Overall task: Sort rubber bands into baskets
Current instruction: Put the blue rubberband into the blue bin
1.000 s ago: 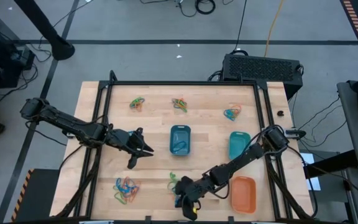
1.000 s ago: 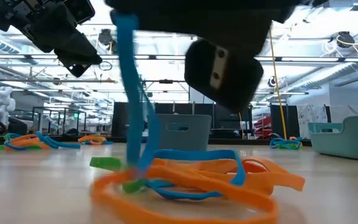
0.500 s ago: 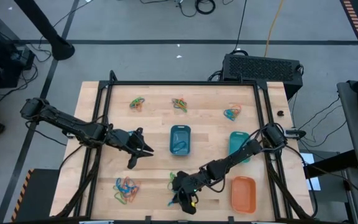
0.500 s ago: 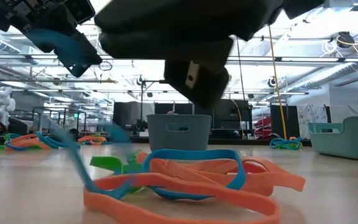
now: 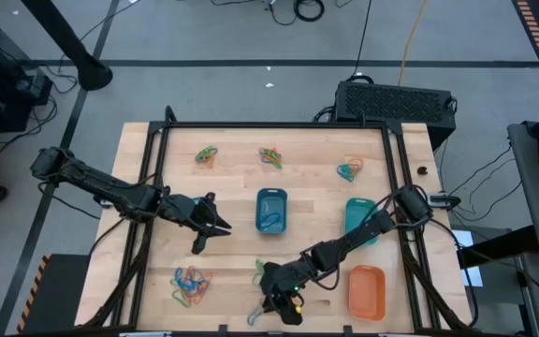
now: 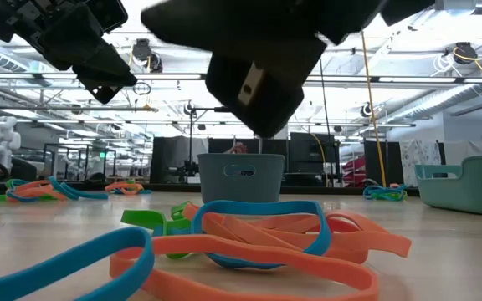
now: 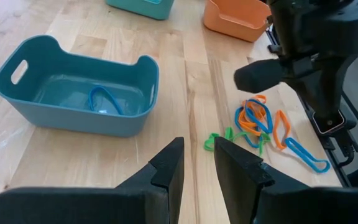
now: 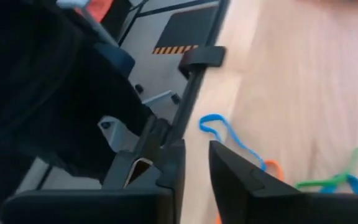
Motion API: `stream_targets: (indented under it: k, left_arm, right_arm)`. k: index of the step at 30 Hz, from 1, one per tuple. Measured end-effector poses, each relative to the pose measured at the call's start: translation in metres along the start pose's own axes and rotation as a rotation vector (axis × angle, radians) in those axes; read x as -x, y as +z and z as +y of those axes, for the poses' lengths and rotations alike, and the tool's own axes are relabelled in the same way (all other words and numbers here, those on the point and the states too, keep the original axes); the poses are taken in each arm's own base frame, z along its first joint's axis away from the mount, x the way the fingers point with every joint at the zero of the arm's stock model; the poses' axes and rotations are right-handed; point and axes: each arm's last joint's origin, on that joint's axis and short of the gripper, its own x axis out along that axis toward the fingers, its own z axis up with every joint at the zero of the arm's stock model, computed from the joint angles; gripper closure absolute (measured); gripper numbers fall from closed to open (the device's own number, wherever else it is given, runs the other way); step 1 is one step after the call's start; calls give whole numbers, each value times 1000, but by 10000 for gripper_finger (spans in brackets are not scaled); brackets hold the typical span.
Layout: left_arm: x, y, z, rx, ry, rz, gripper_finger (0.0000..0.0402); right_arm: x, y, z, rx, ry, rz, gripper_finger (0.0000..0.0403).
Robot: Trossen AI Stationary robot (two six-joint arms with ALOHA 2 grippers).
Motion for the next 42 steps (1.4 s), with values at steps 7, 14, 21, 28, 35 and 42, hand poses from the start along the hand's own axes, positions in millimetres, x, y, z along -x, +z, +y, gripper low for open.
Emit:
stream_targets:
  k: [7,14,21,28,35,42]
  left_arm:
    - [0,0,0,0,1,2,307]
    - [0,-1,0,0,2,7,307]
    - [0,-1,0,25,-3,10,307]
    - [0,-1,-1,25,-27,22,307]
    - [0,-2,0,21,-26,25,307]
    - [0,-2,0,22,-26,25,307]
  right_arm:
    - [-17,-8,-8,49,-11,1,269]
    - [-49,5,-11,235,-23,37,236]
    - [-65,6,-20,270,-86,32,240]
    - [-65,-3,-18,261,-95,114,258]
    - [-64,-14,-15,263,-197,195,271]
    - [-65,-16,-12,339,-237,192,336]
